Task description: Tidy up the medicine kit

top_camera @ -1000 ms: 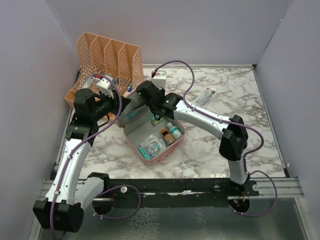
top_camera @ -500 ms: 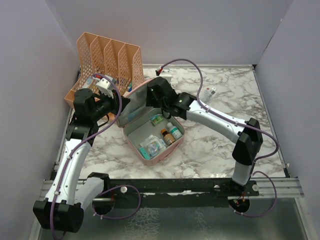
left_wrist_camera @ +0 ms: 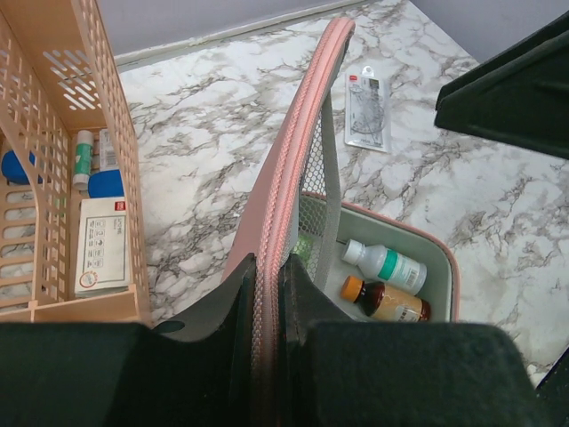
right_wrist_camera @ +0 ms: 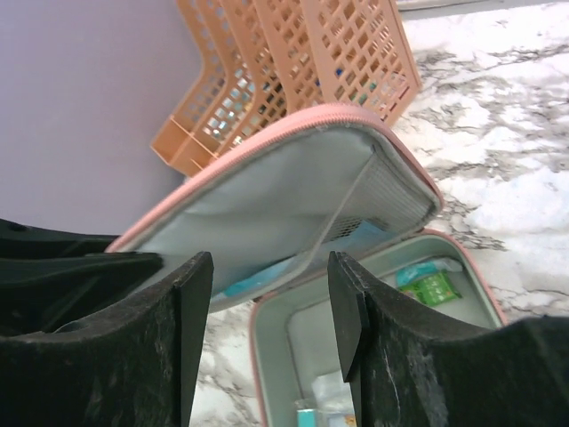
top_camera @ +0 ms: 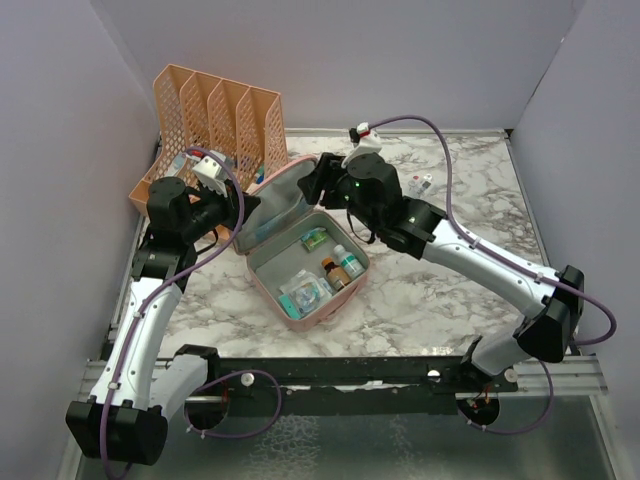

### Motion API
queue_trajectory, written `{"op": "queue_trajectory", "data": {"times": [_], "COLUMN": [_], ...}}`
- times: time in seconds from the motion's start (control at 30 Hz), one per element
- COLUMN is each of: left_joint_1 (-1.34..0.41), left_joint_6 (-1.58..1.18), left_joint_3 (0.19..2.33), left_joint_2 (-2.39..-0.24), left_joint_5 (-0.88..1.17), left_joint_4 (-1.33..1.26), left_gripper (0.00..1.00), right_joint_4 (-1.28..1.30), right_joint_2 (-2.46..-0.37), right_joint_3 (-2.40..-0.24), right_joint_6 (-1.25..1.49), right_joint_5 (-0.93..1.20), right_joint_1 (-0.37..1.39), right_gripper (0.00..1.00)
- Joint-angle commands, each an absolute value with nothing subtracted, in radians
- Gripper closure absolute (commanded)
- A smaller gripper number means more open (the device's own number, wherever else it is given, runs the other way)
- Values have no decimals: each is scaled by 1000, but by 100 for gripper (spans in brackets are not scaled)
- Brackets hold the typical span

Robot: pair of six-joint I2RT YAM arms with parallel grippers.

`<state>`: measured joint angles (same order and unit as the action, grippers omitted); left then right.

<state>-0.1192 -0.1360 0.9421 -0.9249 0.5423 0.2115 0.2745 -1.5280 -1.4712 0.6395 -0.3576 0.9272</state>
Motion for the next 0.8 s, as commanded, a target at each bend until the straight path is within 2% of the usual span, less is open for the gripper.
{"op": "queue_trajectory", "data": {"times": [0.0, 0.33, 0.53, 0.6, 0.77], "left_joint_1": [-115, -115, -115, -115, -115], "left_joint_6": [-147, -145, -126, -114, -129], "left_joint_3": [983, 973, 976, 978, 980], "left_joint_2": [-924, -920, -914, -913, -907], "left_joint_5": [580, 638, 684, 722, 876], "left_joint_4": [158, 170, 198, 210, 218], "left_gripper": [100, 99, 91, 86, 62], "right_joint_4": [164, 250, 106, 98, 150], "right_joint_2": [-1492, -1631, -1622, -1620, -1632], "right_joint_3": [-1428, -1582, -1513, -1502, -1502], "right_joint_6": [748, 916, 914, 919, 946], "right_joint_5": [-309, -319, -299, -311, -329], "right_joint_1": [919, 917, 917, 917, 917], "right_gripper": [45, 40, 38, 38, 38]}}
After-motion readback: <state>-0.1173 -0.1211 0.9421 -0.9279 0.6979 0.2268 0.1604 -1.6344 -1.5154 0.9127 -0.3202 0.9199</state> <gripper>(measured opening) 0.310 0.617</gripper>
